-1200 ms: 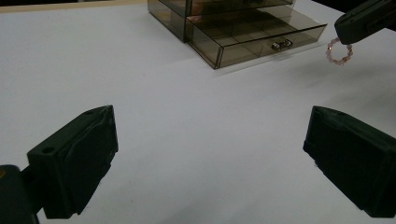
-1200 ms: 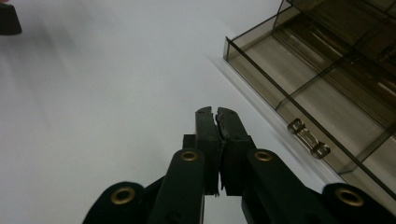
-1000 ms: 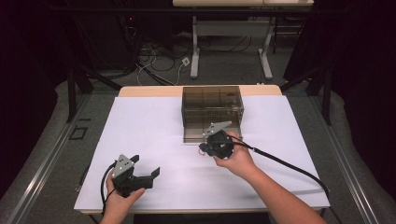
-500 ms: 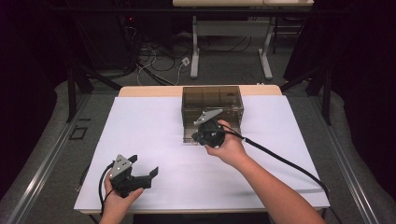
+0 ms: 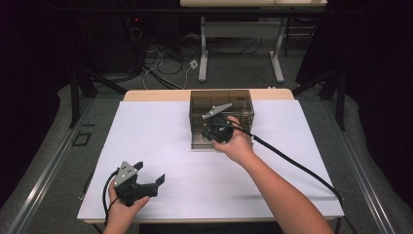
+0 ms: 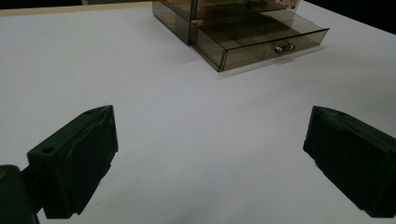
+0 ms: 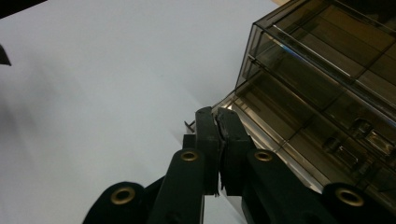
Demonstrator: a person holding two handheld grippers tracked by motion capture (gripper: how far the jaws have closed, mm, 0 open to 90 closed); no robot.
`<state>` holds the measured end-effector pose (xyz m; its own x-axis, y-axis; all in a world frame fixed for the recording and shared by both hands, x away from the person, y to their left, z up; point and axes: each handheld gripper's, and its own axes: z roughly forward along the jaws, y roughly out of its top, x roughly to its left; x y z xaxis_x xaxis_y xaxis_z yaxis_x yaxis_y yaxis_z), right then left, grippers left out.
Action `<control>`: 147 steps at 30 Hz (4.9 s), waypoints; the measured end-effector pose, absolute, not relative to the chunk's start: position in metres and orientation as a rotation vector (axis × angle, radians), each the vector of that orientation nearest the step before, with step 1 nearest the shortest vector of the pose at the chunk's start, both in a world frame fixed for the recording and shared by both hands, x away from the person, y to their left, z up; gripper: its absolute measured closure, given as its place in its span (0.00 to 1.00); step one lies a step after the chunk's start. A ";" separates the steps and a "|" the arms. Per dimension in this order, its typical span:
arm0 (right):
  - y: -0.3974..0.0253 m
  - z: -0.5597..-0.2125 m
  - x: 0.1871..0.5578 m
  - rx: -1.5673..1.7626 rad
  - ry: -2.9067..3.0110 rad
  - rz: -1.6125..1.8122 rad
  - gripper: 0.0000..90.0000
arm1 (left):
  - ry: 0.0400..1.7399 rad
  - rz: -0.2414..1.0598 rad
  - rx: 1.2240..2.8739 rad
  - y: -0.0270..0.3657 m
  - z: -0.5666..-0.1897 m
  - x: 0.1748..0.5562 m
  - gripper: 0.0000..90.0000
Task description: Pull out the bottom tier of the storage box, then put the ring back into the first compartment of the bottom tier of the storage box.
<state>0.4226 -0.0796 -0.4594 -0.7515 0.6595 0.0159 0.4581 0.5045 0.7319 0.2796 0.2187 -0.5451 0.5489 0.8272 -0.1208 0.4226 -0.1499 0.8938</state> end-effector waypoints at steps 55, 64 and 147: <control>-0.069 -0.512 0.465 1.177 2.418 1.065 0.99 | 1.048 0.501 1.760 0.223 -0.545 0.277 0.03; -0.062 -0.528 0.467 1.196 2.367 1.120 0.99 | 1.049 0.498 1.754 0.223 -0.544 0.276 0.03; -0.061 -0.515 0.454 1.076 2.343 1.160 0.49 | 1.045 0.498 1.766 0.221 -0.545 0.276 0.03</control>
<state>0.4536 -0.0609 -0.5147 -0.6683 0.7423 0.0486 0.4885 0.3887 0.7812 0.2765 0.2209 -0.5453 0.5445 0.8293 -0.1258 0.4249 -0.1434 0.8938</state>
